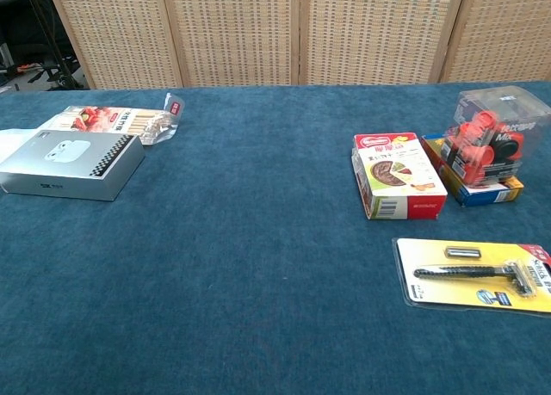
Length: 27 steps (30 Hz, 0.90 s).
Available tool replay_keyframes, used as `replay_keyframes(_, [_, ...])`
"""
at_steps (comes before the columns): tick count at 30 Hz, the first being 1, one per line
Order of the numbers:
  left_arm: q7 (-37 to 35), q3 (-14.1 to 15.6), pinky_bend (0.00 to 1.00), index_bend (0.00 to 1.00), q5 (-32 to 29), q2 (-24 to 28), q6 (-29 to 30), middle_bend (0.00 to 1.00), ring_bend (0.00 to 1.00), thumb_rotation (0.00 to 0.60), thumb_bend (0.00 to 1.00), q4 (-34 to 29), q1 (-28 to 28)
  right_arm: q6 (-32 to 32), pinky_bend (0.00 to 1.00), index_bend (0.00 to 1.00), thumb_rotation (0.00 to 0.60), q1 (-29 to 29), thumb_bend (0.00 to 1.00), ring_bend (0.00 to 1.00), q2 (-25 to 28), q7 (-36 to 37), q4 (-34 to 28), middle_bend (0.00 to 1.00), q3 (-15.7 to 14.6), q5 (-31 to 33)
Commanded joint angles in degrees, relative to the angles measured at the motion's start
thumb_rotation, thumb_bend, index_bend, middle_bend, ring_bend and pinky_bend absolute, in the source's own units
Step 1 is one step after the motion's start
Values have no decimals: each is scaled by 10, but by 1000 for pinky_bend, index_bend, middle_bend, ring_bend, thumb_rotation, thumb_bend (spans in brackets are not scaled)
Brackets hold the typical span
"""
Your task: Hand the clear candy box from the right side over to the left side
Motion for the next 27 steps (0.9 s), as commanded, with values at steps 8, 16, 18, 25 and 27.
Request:
replay_keyframes(8, [2,3,0,0,5,1,-3,0,0,600,123,-3,-1,8,0,0,600,-1,0,0,-5,5,7,0,1,-6])
replay_keyframes(16, [-8,5,0,0,9,2,-3,0,0,600,123,-4,0,-8,0,0,600,15,0,0,-6,0,-5,0,13,-3])
replay_keyframes(18, [-9,5,0,0,9,2,-3,0,0,600,123,-3,-1,-17,0,0,600,24,0,0,2,-6,-18,0,21,2])
replay_keyframes(25, [-13,2,0,0,1,-2,-12,0,0,600,123,3,-4,-82,0,0,600,80,0,0,48,-42,-92,0,76,53])
replay_keyframes(27, [-15,1,0,0,-5,-3,-19,0,0,600,124,7,-7,-121,0,0,600,107,0,0,66,-58,-119,0,100,95])
